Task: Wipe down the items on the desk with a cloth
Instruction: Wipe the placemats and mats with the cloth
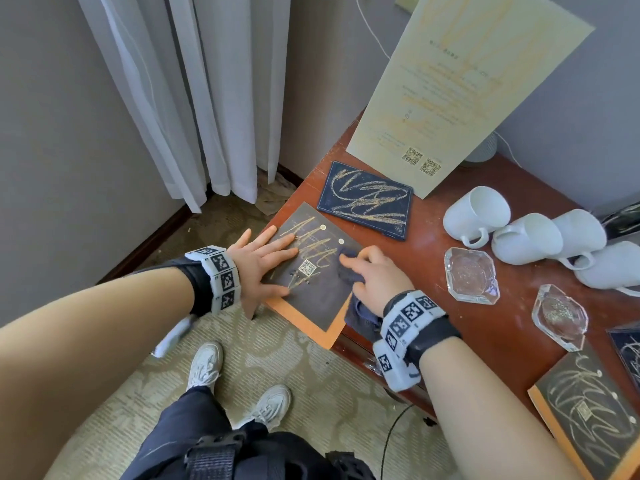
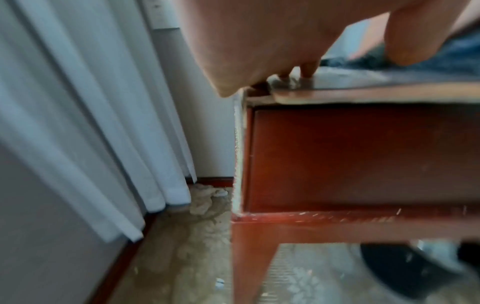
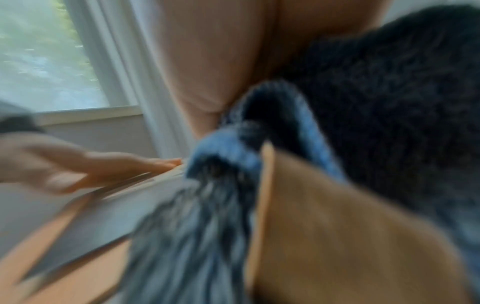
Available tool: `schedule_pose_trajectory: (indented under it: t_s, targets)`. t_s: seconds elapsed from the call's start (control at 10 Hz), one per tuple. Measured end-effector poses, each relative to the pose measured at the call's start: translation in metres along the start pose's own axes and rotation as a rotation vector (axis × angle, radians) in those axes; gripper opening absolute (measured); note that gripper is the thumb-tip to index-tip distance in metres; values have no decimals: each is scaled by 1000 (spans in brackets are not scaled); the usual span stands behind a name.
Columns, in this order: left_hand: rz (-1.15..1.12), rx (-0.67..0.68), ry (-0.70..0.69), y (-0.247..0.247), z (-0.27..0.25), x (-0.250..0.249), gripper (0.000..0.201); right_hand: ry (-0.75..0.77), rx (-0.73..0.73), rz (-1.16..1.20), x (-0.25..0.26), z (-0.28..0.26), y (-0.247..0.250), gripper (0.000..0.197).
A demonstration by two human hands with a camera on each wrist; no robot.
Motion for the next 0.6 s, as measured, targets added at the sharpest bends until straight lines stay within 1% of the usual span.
schedule_pose_trajectory:
  t_s: [0.1,0.2,0.3,0.4,0.5,0.6]
  targets:
    - [46,-35,93,-8,0,-11,87,139,244,-68,6,-5,7,48]
    - [64,-48,130,-13,3,-13,102,51,1,64,1,7,22,50]
    - [44,-32,132,-14,4,-11,105,-105,-173,85,3,17,16,51]
    - [43,-14,128,-14,6,-11,105,51,23,9,13,11,-2,52]
    - [52,-11,133,-13,7,-10,105,164,324,-112,16,8,9,46]
    - [58,-8,136,-13,6,-11,105,85,179,-22,10,21,29,46]
Point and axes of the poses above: each hand's wrist, its own z-axis towards the middle knuckle, its own y-axis out of the back of the hand, x = y × z, the point moved 1 cm from there along z, towards the middle knuckle, and after that the axes turned 13 degrees about z, right-handed, at the moved point
